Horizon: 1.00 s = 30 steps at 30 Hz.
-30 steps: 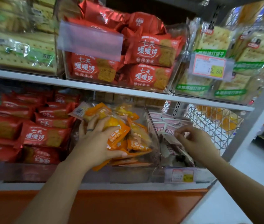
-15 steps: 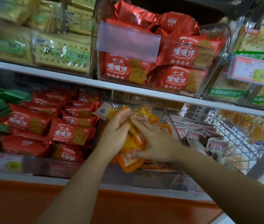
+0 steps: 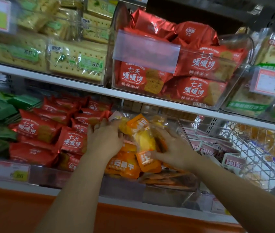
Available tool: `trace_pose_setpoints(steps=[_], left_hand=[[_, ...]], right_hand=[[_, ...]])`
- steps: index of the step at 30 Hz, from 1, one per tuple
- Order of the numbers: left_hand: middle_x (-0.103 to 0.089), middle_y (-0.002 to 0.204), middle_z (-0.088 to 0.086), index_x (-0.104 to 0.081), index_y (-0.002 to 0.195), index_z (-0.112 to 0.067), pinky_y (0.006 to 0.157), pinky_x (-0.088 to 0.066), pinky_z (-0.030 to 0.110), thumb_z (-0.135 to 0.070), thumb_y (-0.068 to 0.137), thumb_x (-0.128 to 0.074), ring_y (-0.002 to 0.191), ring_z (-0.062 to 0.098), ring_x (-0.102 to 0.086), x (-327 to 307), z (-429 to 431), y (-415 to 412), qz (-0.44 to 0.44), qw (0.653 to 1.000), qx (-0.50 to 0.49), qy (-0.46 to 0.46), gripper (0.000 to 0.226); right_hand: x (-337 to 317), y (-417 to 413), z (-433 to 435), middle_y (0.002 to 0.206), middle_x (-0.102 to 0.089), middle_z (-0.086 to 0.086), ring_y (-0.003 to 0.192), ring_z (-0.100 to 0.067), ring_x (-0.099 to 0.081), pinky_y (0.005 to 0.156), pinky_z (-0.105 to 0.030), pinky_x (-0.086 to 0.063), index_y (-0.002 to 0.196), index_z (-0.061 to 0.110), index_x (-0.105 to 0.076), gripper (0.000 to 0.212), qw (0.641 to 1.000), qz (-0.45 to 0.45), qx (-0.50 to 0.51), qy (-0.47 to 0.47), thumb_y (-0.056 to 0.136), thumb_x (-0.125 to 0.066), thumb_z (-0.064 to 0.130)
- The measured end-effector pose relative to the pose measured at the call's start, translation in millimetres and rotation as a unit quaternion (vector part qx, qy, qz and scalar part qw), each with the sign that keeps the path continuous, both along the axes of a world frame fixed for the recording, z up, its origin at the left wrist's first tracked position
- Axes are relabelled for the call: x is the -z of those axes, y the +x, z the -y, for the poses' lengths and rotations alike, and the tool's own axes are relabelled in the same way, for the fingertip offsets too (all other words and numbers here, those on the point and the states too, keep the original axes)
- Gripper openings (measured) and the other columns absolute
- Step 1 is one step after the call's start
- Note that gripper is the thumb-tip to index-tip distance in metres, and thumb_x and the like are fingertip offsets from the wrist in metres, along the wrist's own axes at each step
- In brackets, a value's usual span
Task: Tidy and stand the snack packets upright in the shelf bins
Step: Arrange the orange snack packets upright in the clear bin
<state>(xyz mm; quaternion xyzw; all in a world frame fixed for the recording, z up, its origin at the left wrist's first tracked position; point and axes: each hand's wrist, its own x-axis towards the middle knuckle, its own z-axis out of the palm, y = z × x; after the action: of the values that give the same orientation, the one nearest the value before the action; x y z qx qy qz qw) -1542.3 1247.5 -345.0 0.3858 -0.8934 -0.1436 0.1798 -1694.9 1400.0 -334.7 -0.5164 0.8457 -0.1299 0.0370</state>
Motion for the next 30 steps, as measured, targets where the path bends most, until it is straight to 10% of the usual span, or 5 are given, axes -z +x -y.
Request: trace_pose_setpoints(steps=[6, 12, 16, 21, 30], left_hand=[[-0.039, 0.142, 0.007, -0.037, 0.142, -0.031, 0.113, -0.021, 0.051, -0.027, 0.095, -0.045, 0.128, 0.027, -0.041, -3.5, 3.7, -10.8, -0.073, 0.997, 0.006, 0.02, 0.048], [-0.045, 0.135, 0.005, -0.058, 0.127, -0.019, 0.095, -0.044, 0.031, -0.016, 0.093, -0.053, 0.111, 0.021, -0.054, -3.4, 4.1, -8.9, -0.158, 0.985, 0.061, 0.034, 0.034], [-0.043, 0.143, 0.002, -0.062, 0.123, -0.02, 0.1, -0.038, 0.024, -0.015, 0.09, -0.058, 0.119, 0.017, -0.05, -2.9, 1.1, -7.0, -0.15, 0.979, 0.132, 0.045, 0.033], [-0.04, 0.144, -0.003, -0.054, 0.128, -0.033, 0.112, -0.022, 0.049, -0.042, 0.086, -0.061, 0.13, 0.018, -0.037, -6.3, -5.9, -6.9, -0.053, 0.985, 0.157, 0.038, 0.044], [0.007, 0.155, -0.008, -0.02, 0.146, -0.04, 0.106, 0.02, 0.061, -0.062, 0.072, -0.067, 0.144, 0.021, 0.013, -5.4, -28.9, -12.7, 0.047, 0.983, 0.171, -0.043, 0.091]], right_hand=[[2.5, 25.5, 21.9, 0.158, 0.001, 0.007, 0.144, -0.027, 0.001, 0.111, -0.058, -0.018, 0.146, 0.043, 0.0, 0.112, 0.997, -0.051, 0.004, 0.054, 0.059, -0.061, 0.078], [-17.7, -0.5, 25.4, 0.145, -0.042, -0.001, 0.129, -0.022, -0.042, 0.098, -0.026, -0.036, 0.144, 0.038, -0.026, 0.091, 0.999, 0.041, 0.003, -0.016, 0.068, -0.07, 0.06], [-29.7, -25.5, 18.7, 0.123, -0.058, 0.009, 0.115, -0.011, -0.052, 0.091, -0.024, -0.037, 0.12, 0.032, -0.061, 0.042, 0.976, 0.176, 0.045, -0.12, 0.079, -0.07, 0.037], [-28.9, -43.9, 17.9, 0.106, -0.062, 0.01, 0.099, -0.008, -0.057, 0.086, -0.014, -0.041, 0.108, 0.032, -0.064, 0.025, 0.968, 0.223, 0.041, -0.111, 0.084, -0.066, 0.028], [-22.9, -45.6, 10.4, 0.142, -0.045, 0.004, 0.128, -0.017, -0.045, 0.108, -0.035, -0.034, 0.145, 0.035, -0.027, 0.063, 0.99, 0.129, -0.041, 0.033, 0.089, -0.051, 0.051]])
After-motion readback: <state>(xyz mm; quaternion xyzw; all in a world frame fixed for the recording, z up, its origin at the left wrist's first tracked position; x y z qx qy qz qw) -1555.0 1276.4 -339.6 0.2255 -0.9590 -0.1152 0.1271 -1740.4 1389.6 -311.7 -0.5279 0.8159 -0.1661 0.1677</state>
